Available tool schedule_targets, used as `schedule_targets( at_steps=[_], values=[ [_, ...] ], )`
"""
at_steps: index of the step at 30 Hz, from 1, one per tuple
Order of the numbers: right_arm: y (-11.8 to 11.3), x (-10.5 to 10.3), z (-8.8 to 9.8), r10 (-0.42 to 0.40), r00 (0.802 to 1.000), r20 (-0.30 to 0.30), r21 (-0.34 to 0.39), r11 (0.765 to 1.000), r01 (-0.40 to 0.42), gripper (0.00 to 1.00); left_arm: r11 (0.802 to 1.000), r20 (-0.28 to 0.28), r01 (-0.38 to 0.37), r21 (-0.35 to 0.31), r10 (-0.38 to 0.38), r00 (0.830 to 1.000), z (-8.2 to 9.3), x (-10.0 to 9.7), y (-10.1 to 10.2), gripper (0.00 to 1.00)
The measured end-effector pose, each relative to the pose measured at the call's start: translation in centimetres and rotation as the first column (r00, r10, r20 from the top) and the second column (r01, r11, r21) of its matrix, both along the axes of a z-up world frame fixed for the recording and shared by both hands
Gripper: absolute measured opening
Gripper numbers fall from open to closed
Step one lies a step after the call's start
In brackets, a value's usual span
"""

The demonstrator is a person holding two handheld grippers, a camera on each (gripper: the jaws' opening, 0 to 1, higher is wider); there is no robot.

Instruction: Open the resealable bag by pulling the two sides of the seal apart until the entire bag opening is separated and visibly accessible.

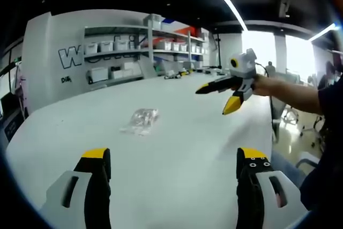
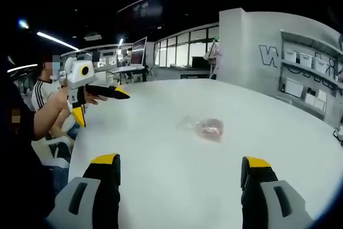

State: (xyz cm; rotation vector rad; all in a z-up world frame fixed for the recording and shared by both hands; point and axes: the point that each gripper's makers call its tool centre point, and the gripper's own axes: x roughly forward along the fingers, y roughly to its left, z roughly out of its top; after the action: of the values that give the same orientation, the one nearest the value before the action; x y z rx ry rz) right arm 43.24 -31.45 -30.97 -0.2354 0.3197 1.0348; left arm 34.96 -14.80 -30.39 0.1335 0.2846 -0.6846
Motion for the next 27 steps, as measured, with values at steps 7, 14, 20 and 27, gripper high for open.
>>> schedule_targets(
  at_steps=[7, 14, 20, 27],
  values=[
    [0.32, 0.01, -0.13, 0.002, 1.0, -0.001, 0.003, 1.0, -0.002, 0.94, 1.0, -0.003, 0.0, 0.001, 0.0, 1.0, -0.12, 0.18, 0.03, 0.96],
    [0.66, 0.08, -0.3, 0.007, 1.0, -0.005, 0.005, 1.0, -0.007, 0.94, 1.0, -0.004, 0.001, -0.002, -0.001, 1.0, -0.18, 0.38, 0.04, 0.96],
    [0.74, 0.13, -0.32, 0.008, 1.0, -0.005, 0.001, 1.0, -0.008, 0.94, 1.0, -0.003, 0.002, -0.001, -0.002, 1.0, -0.22, 0.33, 0.01, 0.96],
    [0.93, 0.0, -0.34, 0.009, 1.0, 0.0, -0.008, 1.0, -0.009, 0.93, 1.0, -0.003, 0.003, -0.004, -0.003, 1.0, -0.16, 0.27, -0.03, 0.96]
  ],
)
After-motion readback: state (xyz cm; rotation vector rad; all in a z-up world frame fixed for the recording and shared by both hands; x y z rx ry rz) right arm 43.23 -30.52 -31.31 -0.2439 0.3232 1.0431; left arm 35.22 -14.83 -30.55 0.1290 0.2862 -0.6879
